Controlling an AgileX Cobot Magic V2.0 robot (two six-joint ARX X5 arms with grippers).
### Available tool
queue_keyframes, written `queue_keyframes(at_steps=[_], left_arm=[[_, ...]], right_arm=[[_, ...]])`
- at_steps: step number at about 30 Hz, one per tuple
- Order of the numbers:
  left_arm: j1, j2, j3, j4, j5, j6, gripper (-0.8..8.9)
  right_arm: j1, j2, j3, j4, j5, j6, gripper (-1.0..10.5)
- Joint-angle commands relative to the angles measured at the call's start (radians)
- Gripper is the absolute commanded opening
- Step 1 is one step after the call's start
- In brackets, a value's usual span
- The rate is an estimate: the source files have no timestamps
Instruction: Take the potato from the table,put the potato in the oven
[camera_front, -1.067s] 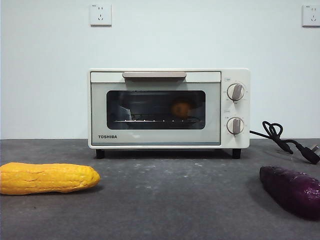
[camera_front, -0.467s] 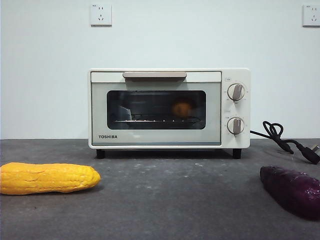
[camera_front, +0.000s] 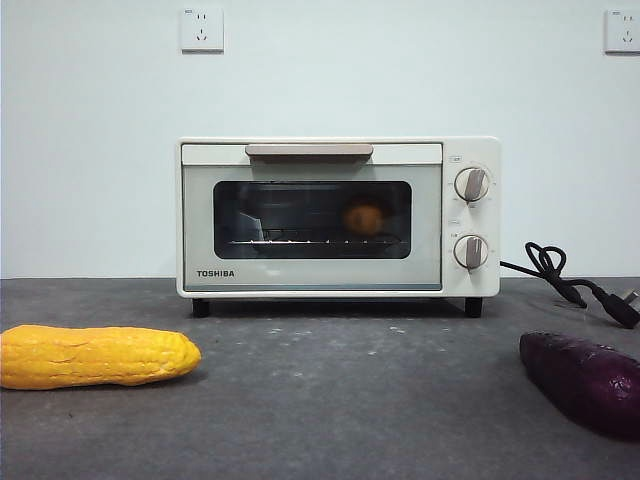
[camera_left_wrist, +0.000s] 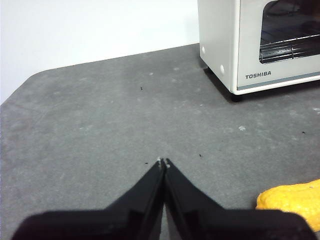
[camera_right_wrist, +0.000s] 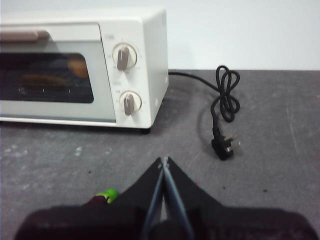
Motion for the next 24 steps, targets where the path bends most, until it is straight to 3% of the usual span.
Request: queue_keyframes(at_steps=[1, 10, 13, 24], left_arm=[[0.003, -0.003, -0.014, 0.002, -0.002, -0.006, -0.04], [0.003, -0.003, -0.014, 0.002, -0.002, -0.006, -0.04], [0.003, -0.003, -0.014, 0.002, -0.002, -0.006, -0.04], [0.003, -0.003, -0.014, 0.002, -0.002, -0.006, -0.04]], right_arm=[[-0.002, -0.018, -0.027, -0.003, 0.003, 0.007, 0.0], [-0.001, -0.042, -0.056, -0.057, -0.002, 0.038, 0.0], [-0.001, -0.042, -0.056, -0.056, 0.003, 0.097, 0.0], [-0.001, -0.037, -0.056, -0.055, 0.006, 0.101, 0.0]])
